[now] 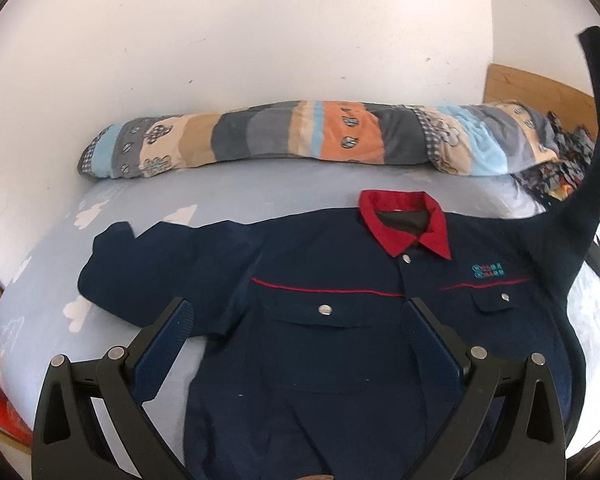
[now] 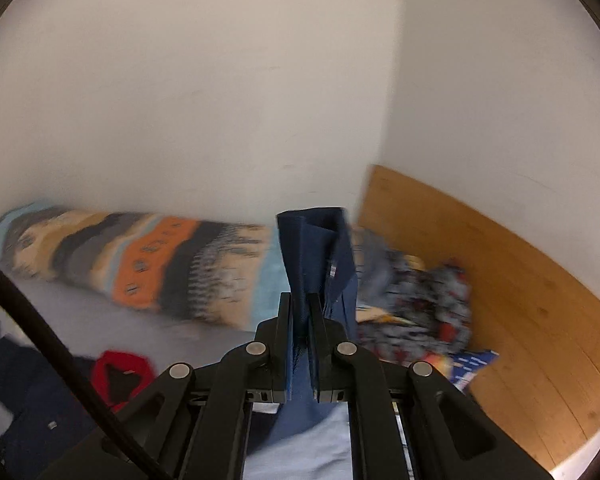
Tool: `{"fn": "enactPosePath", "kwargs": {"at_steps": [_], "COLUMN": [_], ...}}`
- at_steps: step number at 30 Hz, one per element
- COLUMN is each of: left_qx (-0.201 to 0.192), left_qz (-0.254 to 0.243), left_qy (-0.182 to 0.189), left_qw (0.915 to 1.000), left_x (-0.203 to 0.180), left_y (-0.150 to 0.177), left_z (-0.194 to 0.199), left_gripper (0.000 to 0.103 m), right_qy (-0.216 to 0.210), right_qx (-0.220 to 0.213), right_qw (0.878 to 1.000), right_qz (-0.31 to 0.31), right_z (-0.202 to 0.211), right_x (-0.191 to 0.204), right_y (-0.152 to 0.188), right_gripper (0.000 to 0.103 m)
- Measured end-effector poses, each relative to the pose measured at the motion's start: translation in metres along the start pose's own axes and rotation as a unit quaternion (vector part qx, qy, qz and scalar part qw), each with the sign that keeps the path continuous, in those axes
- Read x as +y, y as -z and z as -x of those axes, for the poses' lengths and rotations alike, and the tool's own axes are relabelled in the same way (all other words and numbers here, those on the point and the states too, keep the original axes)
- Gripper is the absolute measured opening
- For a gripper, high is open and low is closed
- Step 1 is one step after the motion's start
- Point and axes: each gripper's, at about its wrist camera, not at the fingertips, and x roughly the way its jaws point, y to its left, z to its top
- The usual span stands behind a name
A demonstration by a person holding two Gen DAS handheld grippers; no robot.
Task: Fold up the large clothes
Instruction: 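Lay the sleeve across the jacket front and open the right gripper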
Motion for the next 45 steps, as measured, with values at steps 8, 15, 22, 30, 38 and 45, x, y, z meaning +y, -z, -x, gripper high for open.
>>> {"fn": "enactPosePath", "kwargs": {"at_steps": [8, 15, 22, 30, 38, 45], "left_qx": [0.006, 0.015, 0.039, 0.037, 0.096, 0.197], "left_qz": [0.038, 0.071, 0.111, 0.11, 0.067, 0.004], "left_qy": [-0.037, -0.115, -0.127, -0.102, -0.032, -0.013], "left_qw": [0.9986, 0.9907, 0.9849, 0.988, 0.9926, 0.9802], "left_x": [0.055, 0.12, 0.151, 0.129, 0.079, 0.008], "left_y": [0.0, 0.013, 0.013, -0.006, -0.026, 0.006], "left_z": [0.007, 0.018, 0.005, -0.025, -0.101, -0.206], "left_gripper": [0.103, 0.103, 0.103, 0.103, 0.103, 0.103], "right_qy": [-0.167, -0.276, -0.32, -0.401, -0.318, -0.191], "right_qx": [0.012, 0.085, 0.207, 0.184, 0.157, 0.255], "right_qw": [0.981, 0.946, 0.907, 0.886, 0.934, 0.948], "right_qz": [0.096, 0.149, 0.181, 0.142, 0.027, -0.019], "right_z": [-0.008, -0.052, -0.13, -0.116, -0.125, -0.18], "right_x": [0.203, 0.387, 0.497, 0.472, 0.286, 0.18], "right_y": [-0.001, 0.085, 0.252, 0.267, 0.248, 0.319], "right_gripper": [0.006, 0.006, 0.006, 0.042, 0.056, 0.055]}}
